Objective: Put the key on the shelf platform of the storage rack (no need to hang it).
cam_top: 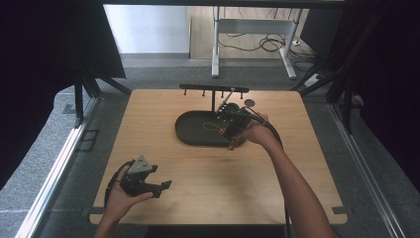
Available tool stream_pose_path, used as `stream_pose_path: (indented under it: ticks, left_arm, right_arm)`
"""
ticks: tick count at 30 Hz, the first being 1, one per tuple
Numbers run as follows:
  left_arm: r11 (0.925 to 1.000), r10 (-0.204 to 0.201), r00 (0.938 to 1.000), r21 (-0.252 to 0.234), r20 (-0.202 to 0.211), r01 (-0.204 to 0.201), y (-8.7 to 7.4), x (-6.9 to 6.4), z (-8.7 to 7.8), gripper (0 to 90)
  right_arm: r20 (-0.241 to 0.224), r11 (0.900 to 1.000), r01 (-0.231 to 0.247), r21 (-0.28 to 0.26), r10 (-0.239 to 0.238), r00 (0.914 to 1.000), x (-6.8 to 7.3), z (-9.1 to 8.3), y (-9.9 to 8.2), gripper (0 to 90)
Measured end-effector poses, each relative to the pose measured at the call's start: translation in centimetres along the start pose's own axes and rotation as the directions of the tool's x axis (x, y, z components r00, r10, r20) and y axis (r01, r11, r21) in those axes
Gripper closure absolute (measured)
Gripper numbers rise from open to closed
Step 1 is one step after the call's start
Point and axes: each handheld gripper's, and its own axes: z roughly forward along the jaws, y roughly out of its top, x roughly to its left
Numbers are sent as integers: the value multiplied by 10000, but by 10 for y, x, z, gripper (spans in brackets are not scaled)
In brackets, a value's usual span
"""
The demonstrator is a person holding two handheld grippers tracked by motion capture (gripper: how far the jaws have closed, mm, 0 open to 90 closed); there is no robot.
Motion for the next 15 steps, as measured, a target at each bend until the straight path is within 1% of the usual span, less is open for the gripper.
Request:
stream_pose_path:
  ticks: [2, 7, 8, 9, 10, 11, 12, 14, 15]
  left_arm:
    - [10000, -6, 10000, 8, 10, 6, 0, 0, 0, 228]
    - [10000, -6, 10000, 23, 24, 6, 0, 0, 0, 228]
    - [10000, -29, 10000, -7, 32, 29, 0, 0, 0, 228]
    - [10000, -35, 10000, -8, 19, 35, 0, 1, -1, 228]
    - [10000, -41, 10000, -16, 9, 41, 0, 1, -1, 228]
    - [10000, -69, 10000, -21, 2, 69, -1, 1, -1, 228]
    - [10000, -31, 10000, 3, -11, 31, -1, 2, -1, 228]
    - [10000, -82, 10000, 6, -13, 82, -1, 3, -1, 228]
    - [10000, -78, 10000, 21, -8, 78, -1, 3, -1, 228]
  right_arm:
    - [-26, 9999, -109, 25, 109, 9999, -1, 2, 1, 669]
    - [-53, 10000, -65, 16, 65, 10000, -8, 7, 4, 669]
    - [-51, 9999, -121, 33, 121, 9999, -9, 8, 5, 669]
    - [-55, 10000, -78, 6, 78, 10000, -11, 8, 5, 669]
    - [-63, 9998, -183, 21, 183, 9998, -11, 9, 6, 669]
    - [-98, 10000, -89, -37, 89, 9999, -14, 9, 7, 670]
    - [-97, 9999, -152, -12, 152, 9998, -15, 10, 8, 669]
    - [-94, 9999, -101, -36, 101, 9999, -17, 11, 11, 670]
    - [-127, 9998, -174, -12, 174, 9998, -17, 11, 12, 669]
